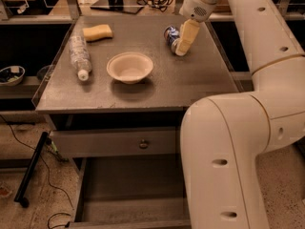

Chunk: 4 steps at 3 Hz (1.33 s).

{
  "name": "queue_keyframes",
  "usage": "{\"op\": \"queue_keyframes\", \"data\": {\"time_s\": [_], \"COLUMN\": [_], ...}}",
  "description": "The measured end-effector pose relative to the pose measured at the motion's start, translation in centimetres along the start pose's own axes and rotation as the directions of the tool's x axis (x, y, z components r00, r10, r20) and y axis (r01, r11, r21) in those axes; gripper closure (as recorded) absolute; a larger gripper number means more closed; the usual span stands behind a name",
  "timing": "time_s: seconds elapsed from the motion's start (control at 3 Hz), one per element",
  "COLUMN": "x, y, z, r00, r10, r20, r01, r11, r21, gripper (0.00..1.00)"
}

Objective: Place pepsi can into middle drawer

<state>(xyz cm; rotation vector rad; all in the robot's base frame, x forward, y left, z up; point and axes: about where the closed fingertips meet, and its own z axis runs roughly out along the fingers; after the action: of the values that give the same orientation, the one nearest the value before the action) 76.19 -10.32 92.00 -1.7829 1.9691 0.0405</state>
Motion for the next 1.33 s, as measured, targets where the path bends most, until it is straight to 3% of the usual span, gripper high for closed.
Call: {"op": "queue_keyframes", "data": {"time_s": [0.33,0.67,1.33], "x": [-0.2,1.9,1.6], "y": [-0.5,-1.7,-2.2], "z": [0.5,1.7,3.2], "r00": [1.000,1.000,1.000], "r10": [0.000,0.025,0.006], "r20": [0.008,-0.004,0.019], "r01": [0.000,-0.025,-0.006], "r11": [0.9999,0.9988,0.9990], "r21": [0.015,0.041,0.045], "gripper": [0.00,0.00,0.00]}}
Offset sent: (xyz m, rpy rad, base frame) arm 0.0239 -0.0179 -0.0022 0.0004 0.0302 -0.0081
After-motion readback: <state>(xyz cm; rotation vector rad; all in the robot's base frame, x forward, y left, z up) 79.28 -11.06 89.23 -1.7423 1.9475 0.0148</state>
